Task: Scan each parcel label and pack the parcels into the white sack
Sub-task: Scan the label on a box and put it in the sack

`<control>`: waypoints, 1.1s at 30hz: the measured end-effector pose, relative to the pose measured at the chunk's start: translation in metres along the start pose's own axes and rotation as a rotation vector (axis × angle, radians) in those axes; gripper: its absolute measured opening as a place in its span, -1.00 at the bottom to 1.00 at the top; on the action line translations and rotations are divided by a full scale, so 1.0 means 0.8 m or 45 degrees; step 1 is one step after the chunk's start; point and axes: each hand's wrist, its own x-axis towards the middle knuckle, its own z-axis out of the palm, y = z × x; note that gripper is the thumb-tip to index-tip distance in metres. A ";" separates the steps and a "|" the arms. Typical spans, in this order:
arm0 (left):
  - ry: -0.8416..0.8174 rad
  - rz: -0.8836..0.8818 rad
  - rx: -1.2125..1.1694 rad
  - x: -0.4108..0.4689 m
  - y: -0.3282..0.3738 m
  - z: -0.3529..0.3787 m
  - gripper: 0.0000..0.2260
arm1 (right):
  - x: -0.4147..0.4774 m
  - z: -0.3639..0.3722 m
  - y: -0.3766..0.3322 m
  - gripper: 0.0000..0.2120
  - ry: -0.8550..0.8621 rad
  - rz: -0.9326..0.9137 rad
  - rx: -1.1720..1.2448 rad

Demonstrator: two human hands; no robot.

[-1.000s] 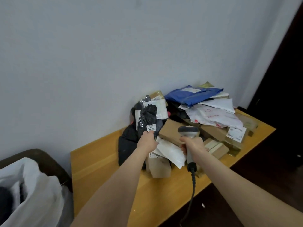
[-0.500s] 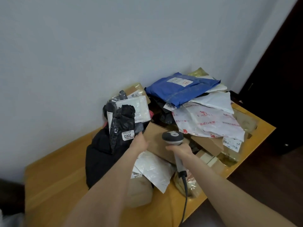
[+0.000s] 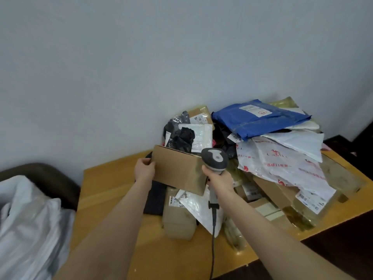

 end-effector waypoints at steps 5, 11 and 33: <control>-0.011 -0.019 -0.211 -0.032 -0.009 -0.073 -0.57 | -0.024 0.019 -0.007 -0.51 -0.045 0.048 0.171; 0.000 -0.213 -0.565 -0.039 -0.018 -0.132 -0.36 | -0.041 0.053 -0.015 -0.68 -0.128 0.067 0.208; -0.347 -0.182 -0.488 0.064 -0.071 -0.285 -0.70 | -0.103 0.216 0.014 -0.53 0.043 -0.049 0.221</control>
